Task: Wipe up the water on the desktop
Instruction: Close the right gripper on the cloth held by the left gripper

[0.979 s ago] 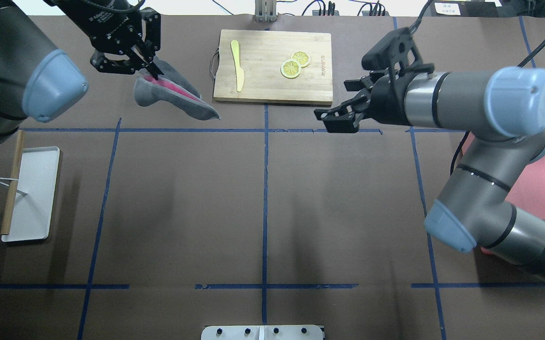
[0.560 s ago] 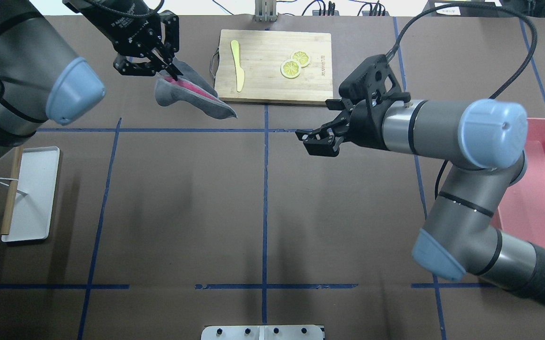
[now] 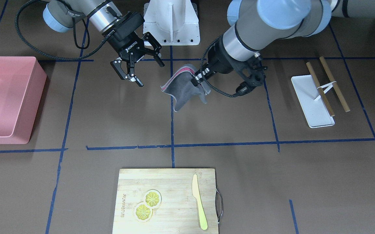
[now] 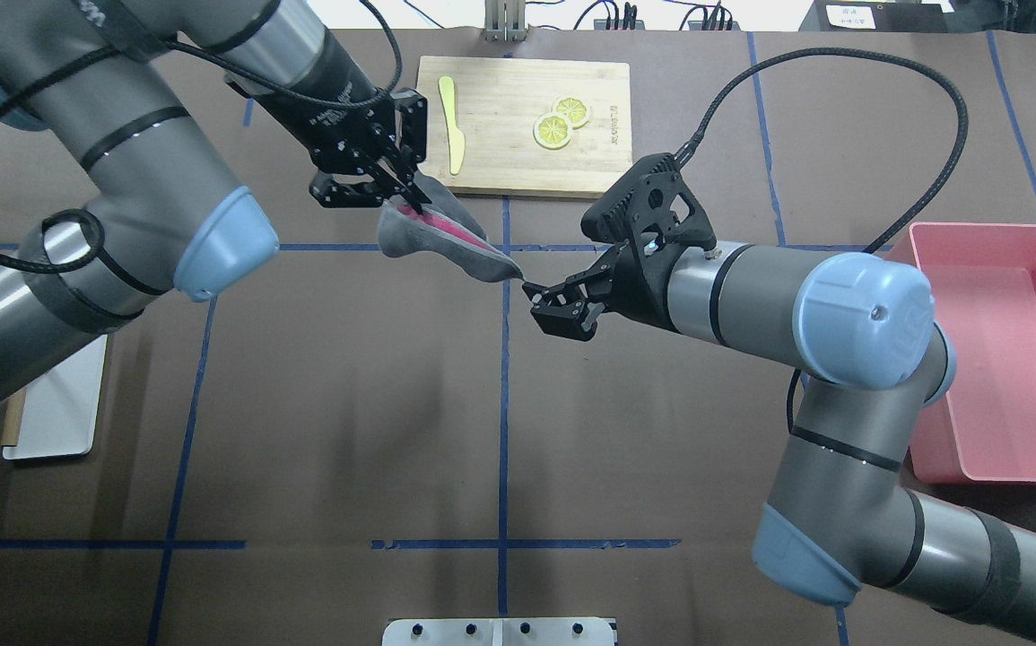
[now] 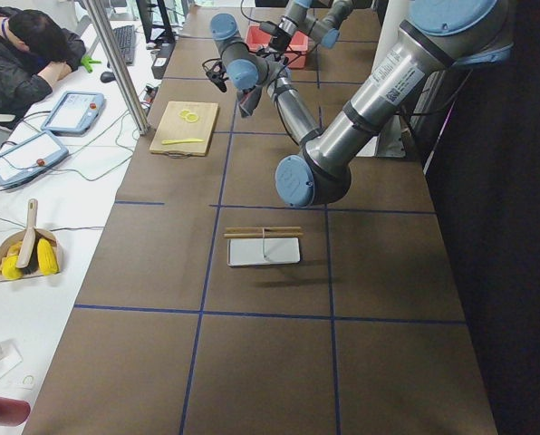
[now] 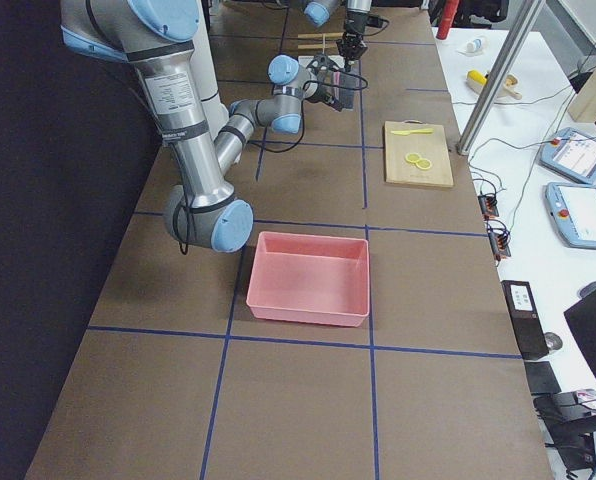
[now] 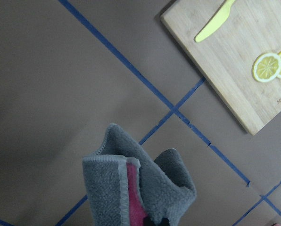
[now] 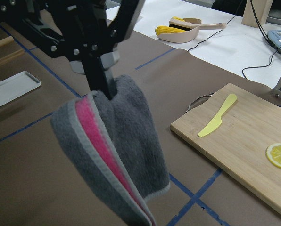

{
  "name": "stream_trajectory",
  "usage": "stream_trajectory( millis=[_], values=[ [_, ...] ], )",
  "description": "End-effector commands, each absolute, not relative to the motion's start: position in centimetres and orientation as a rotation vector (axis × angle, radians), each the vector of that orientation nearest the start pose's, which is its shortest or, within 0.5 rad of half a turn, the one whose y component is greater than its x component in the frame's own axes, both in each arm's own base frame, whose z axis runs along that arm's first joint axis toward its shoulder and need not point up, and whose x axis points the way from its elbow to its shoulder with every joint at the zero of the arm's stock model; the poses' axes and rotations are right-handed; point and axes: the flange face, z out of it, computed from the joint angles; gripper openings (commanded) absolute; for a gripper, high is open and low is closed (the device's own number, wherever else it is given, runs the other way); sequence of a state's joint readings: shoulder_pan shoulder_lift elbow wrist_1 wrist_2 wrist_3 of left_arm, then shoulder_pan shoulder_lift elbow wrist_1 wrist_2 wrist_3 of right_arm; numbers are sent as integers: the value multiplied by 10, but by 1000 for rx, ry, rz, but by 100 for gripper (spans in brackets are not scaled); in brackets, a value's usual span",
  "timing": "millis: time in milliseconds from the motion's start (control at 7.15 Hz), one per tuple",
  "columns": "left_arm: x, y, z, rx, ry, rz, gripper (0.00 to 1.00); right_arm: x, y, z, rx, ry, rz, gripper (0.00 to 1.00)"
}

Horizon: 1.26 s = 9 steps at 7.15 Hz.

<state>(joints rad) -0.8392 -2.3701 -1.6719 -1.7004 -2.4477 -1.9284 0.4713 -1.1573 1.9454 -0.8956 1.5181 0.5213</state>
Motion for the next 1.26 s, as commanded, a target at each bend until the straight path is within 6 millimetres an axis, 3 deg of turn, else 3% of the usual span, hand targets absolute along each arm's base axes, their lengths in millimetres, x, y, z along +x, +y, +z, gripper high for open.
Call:
stream_trajectory(
  millis=[0, 280, 560, 839, 979, 1119],
  values=[
    [424, -513, 70, -583, 1131, -577, 0, -443, -366, 186, 1053, -1031, -431, 98],
    [427, -510, 65, -594, 1131, -582, 0, -447, -363, 187, 1050, -1032, -436, 98],
    [427, -510, 65, -594, 1131, -582, 0, -450, -360, 186, 1047, -1036, -442, 84],
    [427, -510, 67, -593, 1132, -578, 0, -448, -359, 183, 1028, -1030, -452, 26],
    [427, -511, 68, -593, 1130, -580, 0, -444, -358, 183, 1023, -1026, -453, 3],
    [427, -511, 68, -593, 1130, -580, 0, -443, -359, 183, 1021, -1023, -451, 0]
  ],
)
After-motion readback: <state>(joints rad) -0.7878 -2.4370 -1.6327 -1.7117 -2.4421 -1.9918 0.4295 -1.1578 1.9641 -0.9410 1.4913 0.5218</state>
